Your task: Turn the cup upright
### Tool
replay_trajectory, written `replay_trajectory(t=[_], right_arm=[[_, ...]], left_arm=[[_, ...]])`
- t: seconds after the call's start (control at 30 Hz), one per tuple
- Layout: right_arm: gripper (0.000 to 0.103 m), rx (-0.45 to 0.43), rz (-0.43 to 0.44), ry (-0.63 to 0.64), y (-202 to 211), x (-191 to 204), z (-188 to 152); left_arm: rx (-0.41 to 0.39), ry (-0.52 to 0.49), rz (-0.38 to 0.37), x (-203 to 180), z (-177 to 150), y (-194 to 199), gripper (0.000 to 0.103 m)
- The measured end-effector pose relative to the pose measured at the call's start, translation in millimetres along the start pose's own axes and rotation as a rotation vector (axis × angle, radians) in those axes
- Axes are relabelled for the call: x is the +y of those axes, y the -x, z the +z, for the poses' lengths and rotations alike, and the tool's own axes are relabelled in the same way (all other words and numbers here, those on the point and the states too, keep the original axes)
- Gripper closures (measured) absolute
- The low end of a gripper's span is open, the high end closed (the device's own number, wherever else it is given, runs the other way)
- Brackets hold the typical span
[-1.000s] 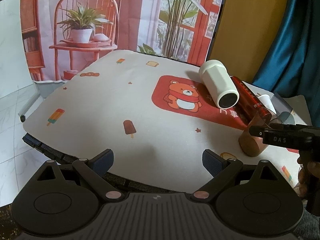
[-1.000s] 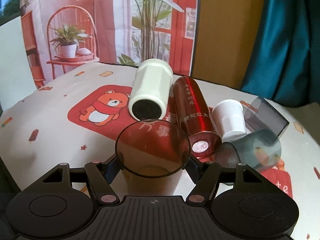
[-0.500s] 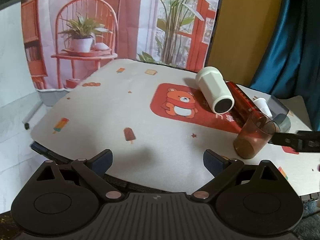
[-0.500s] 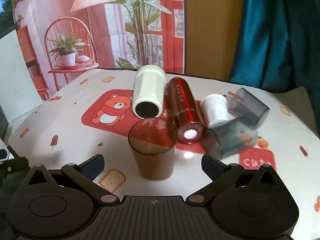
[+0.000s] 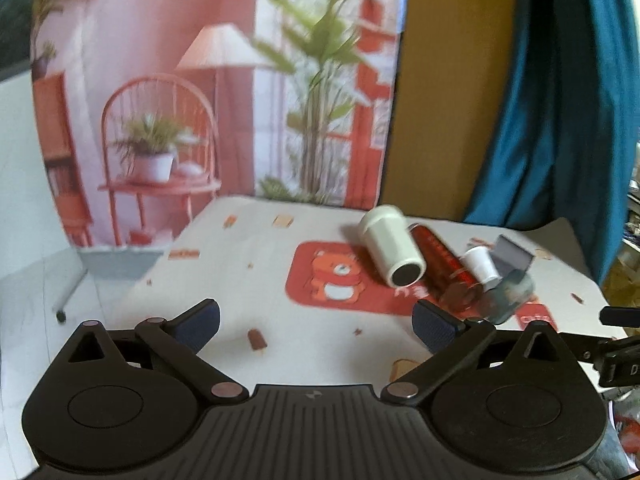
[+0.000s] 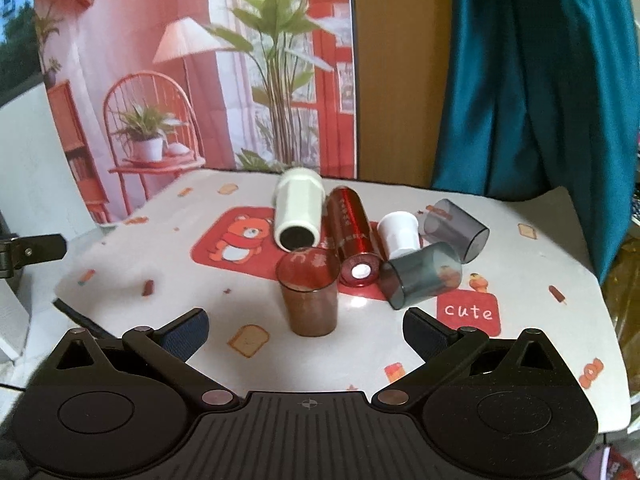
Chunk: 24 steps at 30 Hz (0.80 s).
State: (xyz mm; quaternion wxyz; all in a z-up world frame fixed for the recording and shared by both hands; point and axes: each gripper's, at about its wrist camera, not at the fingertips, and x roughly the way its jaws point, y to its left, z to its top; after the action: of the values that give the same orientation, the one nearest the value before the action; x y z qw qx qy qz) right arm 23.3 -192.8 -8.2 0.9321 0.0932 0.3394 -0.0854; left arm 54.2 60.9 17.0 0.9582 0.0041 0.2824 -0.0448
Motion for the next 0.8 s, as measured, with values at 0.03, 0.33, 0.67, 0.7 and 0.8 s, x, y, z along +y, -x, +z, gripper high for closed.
replay_trajectory(t=[0.03,0.33,0.67,0.7,0.8], right_arm=[[0.0,-0.009,0.006,-0.001,7.3,1.8,0.1],[0.0,-0.052,-0.001,-0.004,48.3,7.8,-10.1],[0.0,-0.074,-0.084,-0.016,55.5,10.0,-31.8],[0.0,-0.074,-0.09,-0.007,55.8,12.1,-33.9],[0.0,-0.074,-0.096,0.014,56.2,16.7,-36.7]], left_arm=[[-0.01,-0.01,-0.005,-3.7,1.9,6.0,0.0],[-0.048,-0.049,-0.034,-34.1,-12.7,37.1,0.0],[-0.045,-0.089,0.031,-34.8,-33.9,37.3,0.0],[-0.047,-0.094,0.03,-36.0,-35.4,37.9,0.0],[-0.031,-0.094,0.015,-37.6,-39.6,36.5,0.0]])
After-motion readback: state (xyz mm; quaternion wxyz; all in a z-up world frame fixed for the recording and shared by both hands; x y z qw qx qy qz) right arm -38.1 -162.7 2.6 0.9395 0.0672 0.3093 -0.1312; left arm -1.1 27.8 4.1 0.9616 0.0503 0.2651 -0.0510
